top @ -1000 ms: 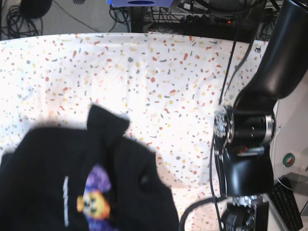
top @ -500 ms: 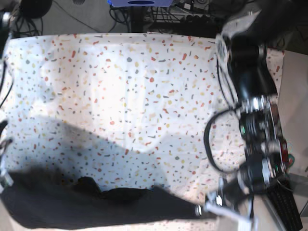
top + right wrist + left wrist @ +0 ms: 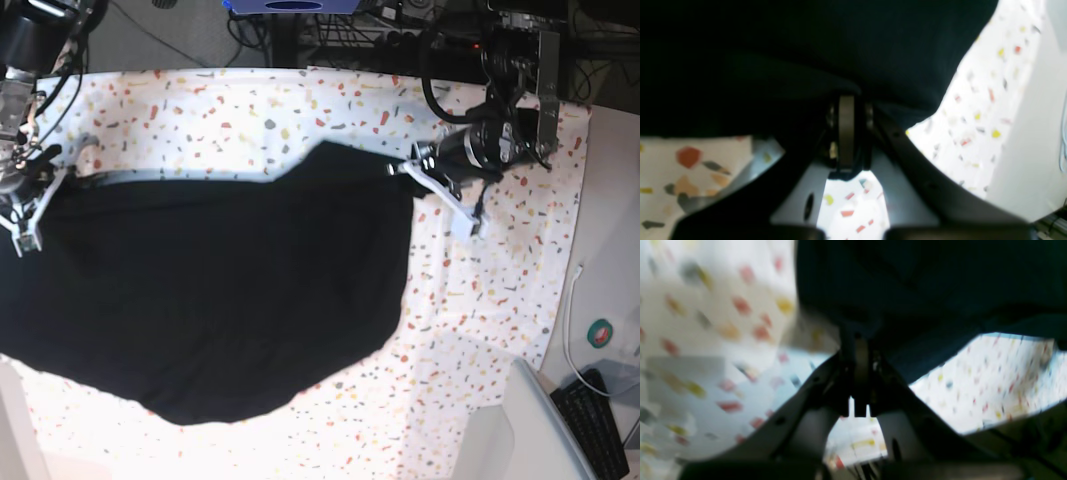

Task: Layout the t-shirt on the table in an organized manner, then fold the t-shirt properly
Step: 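Lower the lifted shirt onto the table and release both grippers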

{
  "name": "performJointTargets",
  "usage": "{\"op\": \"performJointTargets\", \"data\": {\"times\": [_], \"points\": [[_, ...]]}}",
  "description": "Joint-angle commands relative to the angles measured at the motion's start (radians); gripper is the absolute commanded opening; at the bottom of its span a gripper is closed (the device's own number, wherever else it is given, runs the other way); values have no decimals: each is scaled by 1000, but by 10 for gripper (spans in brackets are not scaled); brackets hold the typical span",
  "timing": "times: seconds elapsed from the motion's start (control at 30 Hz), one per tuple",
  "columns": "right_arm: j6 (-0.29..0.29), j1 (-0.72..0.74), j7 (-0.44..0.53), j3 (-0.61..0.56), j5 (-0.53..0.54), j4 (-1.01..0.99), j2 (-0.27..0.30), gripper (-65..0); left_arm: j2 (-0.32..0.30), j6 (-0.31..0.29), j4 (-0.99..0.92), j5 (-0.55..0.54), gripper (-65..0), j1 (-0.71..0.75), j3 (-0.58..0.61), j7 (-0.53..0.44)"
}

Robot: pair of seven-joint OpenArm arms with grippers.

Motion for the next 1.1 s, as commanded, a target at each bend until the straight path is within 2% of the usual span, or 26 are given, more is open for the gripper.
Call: {"op": "performJointTargets", "data": {"times": [0.0, 0.1, 0.17, 0.2, 0.23, 0.3, 0.37, 0.43, 0.47, 0.53, 0.57, 0.63, 0.7, 0.77, 0.8, 0.87, 0.93, 1.0, 1.07], "points": [[-7, 17, -3, 12, 4, 22, 12, -650, -18, -4, 24, -16, -650, 4, -6, -18], [1, 10, -135, 18, 5, 76, 12, -632, -23, -4, 27, -16, -650, 49, -7, -18], [15, -8, -187, 18, 27, 142, 10, -443, -23, -4, 53, -16, -650, 73, -7, -18], [39, -28, -202, 19, 63, 180, 10, -351, -23, -4, 81, -16, -650, 92, -9, -18], [58, -43, -213, 19, 103, 222, 10, -282, -23, -4, 107, -16, -617, 104, -12, -18], [71, -75, -265, 21, 171, 311, 10, -216, -23, -4, 171, -16, -388, 138, -19, -18], [71, -114, -326, 22, 208, 415, 10, -216, -49, -4, 247, -19, -181, 165, -21, -18], [71, -166, -348, 26, 241, 508, -3, -239, -66, -4, 296, -22, -54, 170, -21, -18], [71, -191, -346, 44, 260, 559, -23, -257, -70, -4, 297, -24, -26, 153, -22, -18], [71, -206, -346, 84, 275, 639, -79, -290, -73, -4, 286, -18, -41, 69, -21, -18], [71, -204, -346, 102, 272, 653, -103, -306, -72, -4, 273, -18, -64, 18, -16, -18], [71, -191, -346, 110, 274, 637, -115, -360, -66, -4, 239, -18, -140, -93, -7, -18], [71, -158, -346, 105, 274, 541, -119, -468, -43, -4, 159, -18, -298, -228, 7, -17], [71, -100, -339, 111, 274, 401, -112, -623, -14, -4, 19, 19, -527, -378, 59, -18], [71, -68, -322, 116, 272, 320, -100, -650, 0, -4, -70, 64, -650, -450, 102, -20], [68, -28, -303, 116, 272, 199, -79, -650, 42, -4, -254, 182, -650, -567, 217, -61], [50, -5, -299, 116, 272, 123, -71, -650, 75, -4, -413, 314, -650, -634, 329, -184], [-21, 17, -297, 108, 272, 53, -48, -650, 106, -4, -577, 458, -650, -673, 441, -315], [-87, 55, -282, 104, 274, -36, -26, -650, 143, -4, -714, 581, -650, -691, 513, -391]]}}
